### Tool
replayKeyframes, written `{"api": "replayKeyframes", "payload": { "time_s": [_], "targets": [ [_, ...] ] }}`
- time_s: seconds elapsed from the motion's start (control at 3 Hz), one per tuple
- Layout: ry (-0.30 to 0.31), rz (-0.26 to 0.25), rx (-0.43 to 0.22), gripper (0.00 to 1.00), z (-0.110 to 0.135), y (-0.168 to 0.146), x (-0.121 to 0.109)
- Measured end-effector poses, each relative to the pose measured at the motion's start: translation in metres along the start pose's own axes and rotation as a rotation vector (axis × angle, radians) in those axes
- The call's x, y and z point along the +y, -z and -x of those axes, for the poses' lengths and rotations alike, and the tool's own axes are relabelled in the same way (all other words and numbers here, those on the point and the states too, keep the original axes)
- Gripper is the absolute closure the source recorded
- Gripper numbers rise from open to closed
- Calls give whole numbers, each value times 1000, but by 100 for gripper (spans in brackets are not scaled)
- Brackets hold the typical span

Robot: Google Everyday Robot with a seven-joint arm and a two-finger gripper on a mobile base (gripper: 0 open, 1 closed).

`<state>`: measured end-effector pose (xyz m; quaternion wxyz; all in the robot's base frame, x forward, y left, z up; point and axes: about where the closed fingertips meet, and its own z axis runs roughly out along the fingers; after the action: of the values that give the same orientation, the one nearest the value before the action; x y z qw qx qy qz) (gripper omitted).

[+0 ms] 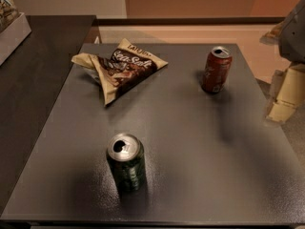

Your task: Pick brown chip bag

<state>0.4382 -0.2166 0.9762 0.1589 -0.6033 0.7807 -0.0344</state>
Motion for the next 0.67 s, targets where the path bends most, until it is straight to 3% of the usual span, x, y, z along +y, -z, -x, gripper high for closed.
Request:
{"api": "replayKeyframes", "payload": {
  "time_s": [0.67],
  "targets": [
    [57,-26,-44,0,35,-8,-9]
  ]
}}
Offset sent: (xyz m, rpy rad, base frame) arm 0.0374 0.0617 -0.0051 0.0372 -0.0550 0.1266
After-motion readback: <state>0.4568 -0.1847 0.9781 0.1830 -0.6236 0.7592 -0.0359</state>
